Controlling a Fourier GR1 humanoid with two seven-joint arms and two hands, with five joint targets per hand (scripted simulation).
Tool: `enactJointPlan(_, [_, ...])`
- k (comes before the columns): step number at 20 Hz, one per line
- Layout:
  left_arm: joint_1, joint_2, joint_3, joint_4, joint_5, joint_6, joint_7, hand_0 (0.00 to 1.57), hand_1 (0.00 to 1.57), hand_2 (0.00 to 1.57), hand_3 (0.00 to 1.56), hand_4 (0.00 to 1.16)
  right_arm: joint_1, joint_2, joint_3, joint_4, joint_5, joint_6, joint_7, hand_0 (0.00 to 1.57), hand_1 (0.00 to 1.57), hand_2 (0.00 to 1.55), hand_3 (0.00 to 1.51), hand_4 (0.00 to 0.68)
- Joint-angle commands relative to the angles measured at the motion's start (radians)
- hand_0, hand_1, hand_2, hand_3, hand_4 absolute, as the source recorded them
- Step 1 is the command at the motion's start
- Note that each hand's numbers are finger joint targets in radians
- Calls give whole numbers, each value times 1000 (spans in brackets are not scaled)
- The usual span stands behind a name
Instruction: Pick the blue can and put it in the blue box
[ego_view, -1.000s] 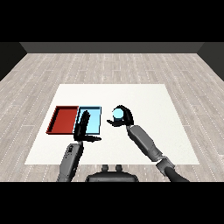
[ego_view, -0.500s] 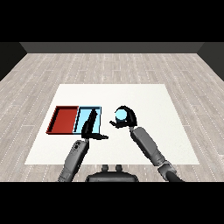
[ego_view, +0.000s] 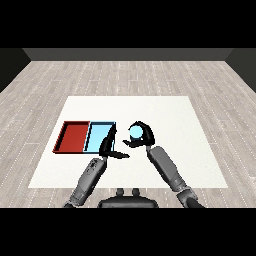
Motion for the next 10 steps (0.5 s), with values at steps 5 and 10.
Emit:
enactJointPlan(5, [-38, 0, -150, 98, 81, 128, -40, 0, 0, 0, 0, 0, 52, 50, -7, -59, 68, 36, 20, 1399, 1399, 1445, 1408, 675])
enactJointPlan(10, [-110, 0, -88, 166, 79, 71, -31, 0, 0, 0, 0, 0, -34, 53, 43, 30, 12, -8, -39, 1394, 1394, 1454, 1416, 681])
